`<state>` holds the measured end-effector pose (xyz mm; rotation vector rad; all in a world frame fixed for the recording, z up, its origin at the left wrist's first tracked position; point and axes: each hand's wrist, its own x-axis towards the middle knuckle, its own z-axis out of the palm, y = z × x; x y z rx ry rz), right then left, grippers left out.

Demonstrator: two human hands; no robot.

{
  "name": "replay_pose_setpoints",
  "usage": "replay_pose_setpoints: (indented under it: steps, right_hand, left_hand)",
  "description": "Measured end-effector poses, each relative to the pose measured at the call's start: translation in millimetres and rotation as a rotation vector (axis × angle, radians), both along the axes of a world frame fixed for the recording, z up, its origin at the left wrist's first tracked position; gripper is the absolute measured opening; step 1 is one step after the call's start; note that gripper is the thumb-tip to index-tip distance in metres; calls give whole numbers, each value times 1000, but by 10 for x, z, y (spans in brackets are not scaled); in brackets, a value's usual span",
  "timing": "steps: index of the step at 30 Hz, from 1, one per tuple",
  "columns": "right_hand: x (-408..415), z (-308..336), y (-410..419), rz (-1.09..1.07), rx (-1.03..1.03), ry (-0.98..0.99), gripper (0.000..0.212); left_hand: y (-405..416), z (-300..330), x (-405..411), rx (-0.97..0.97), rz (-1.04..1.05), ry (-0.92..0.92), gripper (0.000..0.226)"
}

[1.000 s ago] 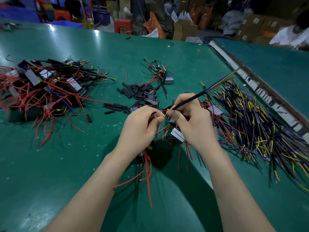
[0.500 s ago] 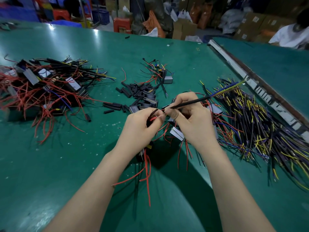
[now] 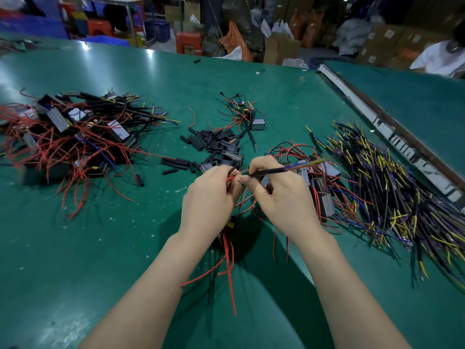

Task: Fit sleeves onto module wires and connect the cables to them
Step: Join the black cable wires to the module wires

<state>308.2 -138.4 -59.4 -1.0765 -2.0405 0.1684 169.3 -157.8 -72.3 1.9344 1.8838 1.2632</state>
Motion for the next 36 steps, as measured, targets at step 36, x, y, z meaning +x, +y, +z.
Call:
replay_pose_setpoints:
  steps: [36]
  right_hand:
    - [-131, -12, 53, 191, -539, 838, 36]
  left_hand:
    - [40, 1, 84, -28, -264, -815, 18]
